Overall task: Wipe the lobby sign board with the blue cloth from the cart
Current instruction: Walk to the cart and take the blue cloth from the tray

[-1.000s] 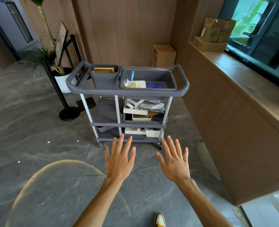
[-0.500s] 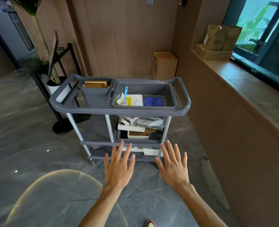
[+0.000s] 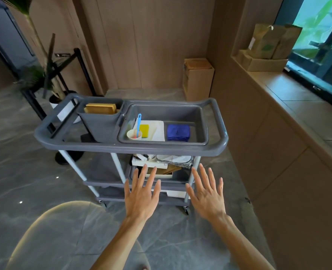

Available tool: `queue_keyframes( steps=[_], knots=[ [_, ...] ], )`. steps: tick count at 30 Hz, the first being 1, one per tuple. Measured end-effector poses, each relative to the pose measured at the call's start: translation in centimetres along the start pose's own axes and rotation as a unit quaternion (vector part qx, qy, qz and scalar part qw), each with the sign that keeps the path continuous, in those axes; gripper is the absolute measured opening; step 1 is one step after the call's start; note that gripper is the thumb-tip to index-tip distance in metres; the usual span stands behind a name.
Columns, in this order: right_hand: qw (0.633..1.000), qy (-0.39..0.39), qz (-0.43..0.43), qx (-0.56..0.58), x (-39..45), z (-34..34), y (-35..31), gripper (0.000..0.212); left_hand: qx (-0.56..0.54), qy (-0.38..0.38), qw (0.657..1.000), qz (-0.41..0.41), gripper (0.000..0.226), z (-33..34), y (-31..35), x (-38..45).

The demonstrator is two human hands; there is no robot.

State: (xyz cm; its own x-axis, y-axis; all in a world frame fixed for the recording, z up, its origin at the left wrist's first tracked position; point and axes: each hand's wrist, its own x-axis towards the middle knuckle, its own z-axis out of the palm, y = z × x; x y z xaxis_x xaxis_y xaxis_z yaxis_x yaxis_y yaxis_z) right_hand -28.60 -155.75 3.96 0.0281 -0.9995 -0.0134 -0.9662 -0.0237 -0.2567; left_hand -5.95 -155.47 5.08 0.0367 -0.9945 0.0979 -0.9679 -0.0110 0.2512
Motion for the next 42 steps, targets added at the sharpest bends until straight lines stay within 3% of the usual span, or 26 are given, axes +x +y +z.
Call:
queue_keyframes(
  steps=[11,17,27,42],
  knots=[
    [1.000,0.005,-0.009,-0.012,13.5,0.3,-0.3,0.067,-0.020,-0.007,1.000,0.014,0.064,1.9,0.4,13.8],
    [1.000,0.007,0.005,-0.017,21.3,1.0,-0.9,0.068,-0.021,0.003,0.999,0.025,0.054,3.3,-0.2,22.3],
    [0.999,-0.003,0.038,0.005,29.8,1.5,0.2,0.066,-0.011,-0.013,0.997,0.073,0.066,5.3,-0.7,31.8],
    [0.997,-0.065,0.030,0.010,42.2,2.7,5.7,0.074,-0.015,-0.061,0.998,0.025,0.059,10.8,3.3,43.2]
  ],
)
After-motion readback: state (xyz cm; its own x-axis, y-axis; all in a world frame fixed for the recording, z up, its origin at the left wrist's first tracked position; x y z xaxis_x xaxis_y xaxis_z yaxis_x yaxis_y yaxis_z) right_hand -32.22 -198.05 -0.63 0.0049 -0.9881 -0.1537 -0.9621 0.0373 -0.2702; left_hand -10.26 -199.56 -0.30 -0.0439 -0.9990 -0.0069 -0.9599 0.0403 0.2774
